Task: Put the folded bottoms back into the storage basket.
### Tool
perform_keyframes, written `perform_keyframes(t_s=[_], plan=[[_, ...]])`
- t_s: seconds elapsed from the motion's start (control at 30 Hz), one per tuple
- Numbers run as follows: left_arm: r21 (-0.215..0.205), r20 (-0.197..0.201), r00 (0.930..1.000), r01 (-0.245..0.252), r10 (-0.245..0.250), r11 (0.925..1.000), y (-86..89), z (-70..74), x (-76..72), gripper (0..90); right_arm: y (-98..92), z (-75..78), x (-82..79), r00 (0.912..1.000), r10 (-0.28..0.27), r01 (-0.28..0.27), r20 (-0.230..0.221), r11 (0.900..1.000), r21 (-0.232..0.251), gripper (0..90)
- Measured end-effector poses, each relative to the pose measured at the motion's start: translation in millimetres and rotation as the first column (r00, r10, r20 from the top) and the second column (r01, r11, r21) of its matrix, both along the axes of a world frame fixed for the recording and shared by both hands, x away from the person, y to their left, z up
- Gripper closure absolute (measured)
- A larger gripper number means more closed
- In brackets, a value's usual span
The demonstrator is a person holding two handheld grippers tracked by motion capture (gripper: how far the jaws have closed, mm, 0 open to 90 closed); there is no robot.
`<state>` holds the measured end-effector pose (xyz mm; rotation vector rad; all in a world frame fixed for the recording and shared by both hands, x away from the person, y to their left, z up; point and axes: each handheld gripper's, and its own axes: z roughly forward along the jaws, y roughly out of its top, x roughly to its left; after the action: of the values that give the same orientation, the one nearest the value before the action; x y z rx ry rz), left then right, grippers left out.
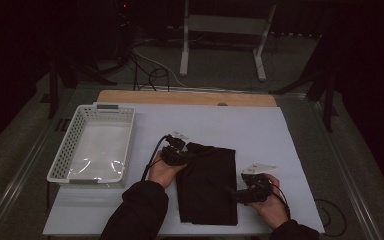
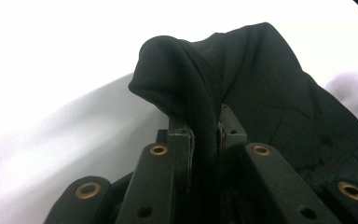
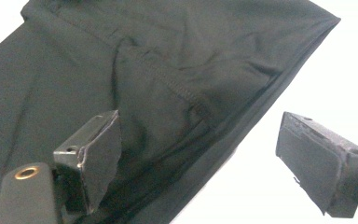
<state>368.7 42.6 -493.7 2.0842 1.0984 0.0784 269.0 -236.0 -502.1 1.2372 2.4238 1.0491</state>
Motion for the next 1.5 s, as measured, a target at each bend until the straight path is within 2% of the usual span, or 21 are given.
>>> perform_keyframes(t_s=[0.23, 0.27, 0.37, 0.5, 0.53, 0.6, 0.7, 0.73, 0.83, 0.87, 0.9, 0.97, 1.0, 1.23, 1.3, 1.47, 1.5], plan=[[0.0, 0.018, 0.9998, -0.013, 0.013, 0.9999, 4.0, 6.2, -7.4, 80.5, 16.7, -5.4, 3.4, 0.9997, 0.0, 0.0, -0.024, 1.0, -0.02, 14.7], [0.007, 0.023, 0.9997, -0.008, 0.008, 0.9999, 4.9, 7.7, -9.4, 80.5, 17.9, -6.4, 3.7, 0.9996, -0.002, 0.001, -0.03, 1.0, -0.031, 14.7], [-0.007, 0.027, 0.9996, -0.011, 0.011, 0.9999, 7.1, 10.6, -13.8, 80.5, 20.0, -12.4, 4.2, 0.9989, -0.015, 0.011, -0.045, 0.995, -0.096, 15.4], [-0.013, 0.031, 0.9995, -0.001, 0.001, 0.9999, 9.5, 12.9, -19.8, 80.4, 18.4, -12.2, 0.9, 0.9973, -0.028, 0.022, -0.068, 0.996, -0.085, 18.5], [-0.014, 0.03, 0.9995, 0.004, -0.004, 0.9999, 9.5, 13.5, -22.0, 80.3, 18.2, -12.5, 0.0, 0.998, -0.021, 0.015, -0.06, 0.996, -0.085, 19.8], [-0.014, 0.032, 0.9994, 0.01, -0.01, 0.9999, 9.9, 13.9, -24.3, 80.3, 19.8, -11.2, -5.1, 0.9972, -0.005, 0.0, -0.075, 0.997, -0.076, 25.4], [-0.015, 0.03, 0.9995, 0.012, -0.012, 0.9998, 9.7, 14.4, -25.9, 80.2, 20.4, -9.8, -8.1, 0.9955, -0.005, -0.001, -0.094, 0.998, -0.06, 30.3], [-0.016, 0.03, 0.9995, 0.014, -0.013, 0.9998, 9.1, 14.6, -26.9, 80.2, 20.1, -8.4, -9.6, 0.9914, -0.007, 0.006, -0.131, 1.0, -0.014, 35.4], [-0.014, 0.031, 0.9993, 0.023, -0.023, 0.9996, 7.5, 15.6, -29.2, 80.2, 18.3, -7.9, -9.9, 0.9849, -0.003, 0.01, -0.173, 0.999, 0.04, 40.9], [-0.014, 0.031, 0.9993, 0.023, -0.023, 0.9996, 7.5, 15.6, -29.2, 80.2, 18.3, -7.9, -9.9, 0.9849, -0.003, 0.01, -0.173, 0.999, 0.04, 40.9], [-0.014, 0.032, 0.9992, 0.026, -0.026, 0.9996, 6.9, 15.9, -29.7, 80.2, 16.7, -8.0, -10.0, 0.9783, 0.001, 0.015, -0.207, 0.997, 0.08, 44.6], [-0.014, 0.031, 0.9991, 0.029, -0.028, 0.9995, 5.9, 16.2, -30.6, 80.2, 16.2, -8.1, -9.8, 0.9768, 0.005, 0.014, -0.214, 0.996, 0.088, 45.9], [-0.01, 0.032, 0.999, 0.03, -0.03, 0.9995, 5.4, 16.3, -31.0, 80.2, 14.7, -8.8, -8.9, 0.9713, 0.017, 0.011, -0.237, 0.993, 0.116, 48.7], [-0.003, 0.03, 0.999, 0.034, -0.034, 0.9994, 3.1, 16.0, -33.2, 80.2, 16.5, -9.4, -9.0, 0.9647, 0.05, -0.015, -0.259, 0.99, 0.137, 51.9], [-0.003, 0.03, 0.9987, 0.041, -0.041, 0.9992, 2.3, 16.1, -34.4, 80.2, 18.8, -9.7, -9.7, 0.9582, 0.081, -0.04, -0.274, 0.988, 0.151, 52.5], [-0.006, 0.028, 0.9988, 0.04, -0.04, 0.9992, 1.3, 15.5, -35.3, 80.2, 20.9, -10.5, -9.0, 0.9502, 0.1, -0.049, -0.295, 0.983, 0.177, 52.6], [-0.005, 0.025, 0.9987, 0.044, -0.044, 0.999, -0.2, 14.2, -35.6, 80.2, 21.9, -11.5, -6.8, 0.9425, 0.115, -0.051, -0.314, 0.978, 0.204, 52.4]])
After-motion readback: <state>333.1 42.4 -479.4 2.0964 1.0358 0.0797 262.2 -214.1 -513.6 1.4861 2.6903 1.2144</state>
